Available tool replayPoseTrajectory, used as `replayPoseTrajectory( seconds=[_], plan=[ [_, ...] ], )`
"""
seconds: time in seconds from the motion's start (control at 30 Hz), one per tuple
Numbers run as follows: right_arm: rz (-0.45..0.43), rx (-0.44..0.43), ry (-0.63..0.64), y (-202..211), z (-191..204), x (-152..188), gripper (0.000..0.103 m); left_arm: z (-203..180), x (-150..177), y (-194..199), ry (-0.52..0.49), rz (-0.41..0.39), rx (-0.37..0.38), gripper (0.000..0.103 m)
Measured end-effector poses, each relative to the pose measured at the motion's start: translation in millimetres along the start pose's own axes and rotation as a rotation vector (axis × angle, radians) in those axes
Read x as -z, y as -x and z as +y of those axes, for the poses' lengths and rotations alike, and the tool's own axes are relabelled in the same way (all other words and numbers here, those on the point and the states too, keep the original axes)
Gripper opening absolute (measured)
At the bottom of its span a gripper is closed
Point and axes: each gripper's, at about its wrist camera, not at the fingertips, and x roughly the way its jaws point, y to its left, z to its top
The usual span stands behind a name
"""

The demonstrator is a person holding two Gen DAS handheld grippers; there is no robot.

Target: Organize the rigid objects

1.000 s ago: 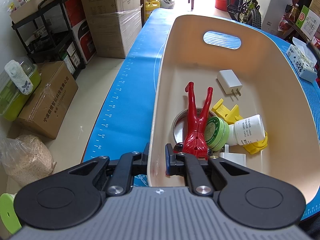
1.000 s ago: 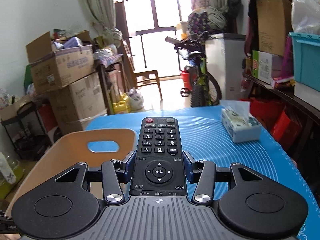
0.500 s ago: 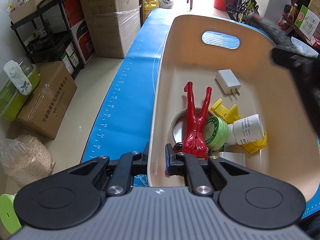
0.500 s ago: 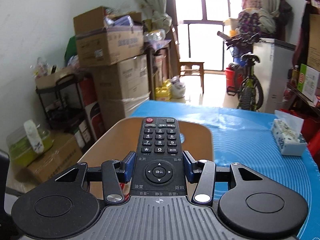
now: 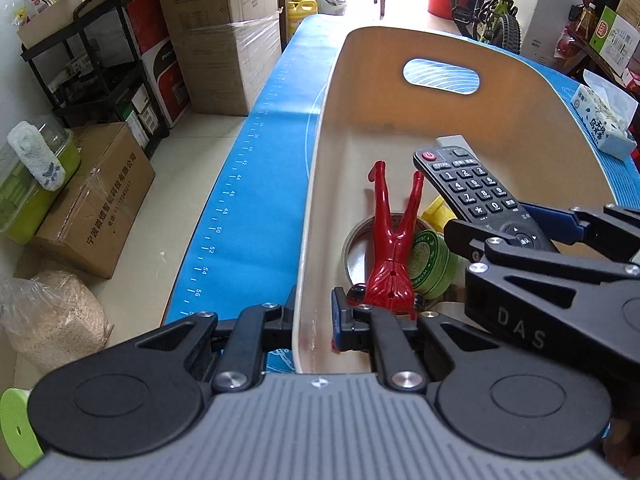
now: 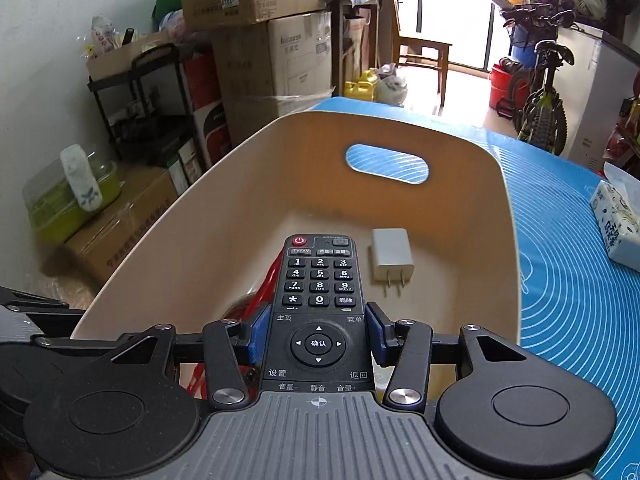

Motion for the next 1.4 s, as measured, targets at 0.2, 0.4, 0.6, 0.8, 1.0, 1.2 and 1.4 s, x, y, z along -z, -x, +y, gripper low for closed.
replayPoseTrajectory(
  seconds=[0.2, 0.4, 0.6, 0.8, 1.0, 1.2, 1.4],
  plan=[
    [-0.001, -0.017, 0.006, 10.8, -1.9, -0.7, 0.060, -0.9, 0.2, 2.4, 0.014, -0.007, -0.010, 0.015],
    [-0.061, 0.003, -0.041, 43.4, -19.9, -2.5, 0.079, 0.8, -0.9, 22.4, 0.079, -0.068, -0.059, 0.074],
    [-0.145, 0.048, -0.072, 88.4, -42.8, -2.1, 0.097, -5.6, -1.1, 52.8, 0.106, -0.119, -0.055, 0.082],
    [-0.189, 0.073, -0.079, 129.1, -58.5, 4.4, 0.099, -28.2, 9.1, 81.7, 0.068, -0.151, -0.055, 0.082],
    [-0.212, 0.091, -0.087, 166.2, -71.9, 16.0, 0.100, -50.9, 24.6, 108.8, 0.054, -0.172, -0.040, 0.082],
    [-0.234, 0.114, -0.094, 198.0, -87.2, 33.4, 0.100, -68.4, 36.7, 138.2, 0.060, -0.200, -0.053, 0.082],
    [-0.250, 0.139, -0.100, 224.4, -103.0, 58.5, 0.100, -83.0, 46.4, 162.9, 0.039, -0.235, -0.074, 0.082]
  ],
)
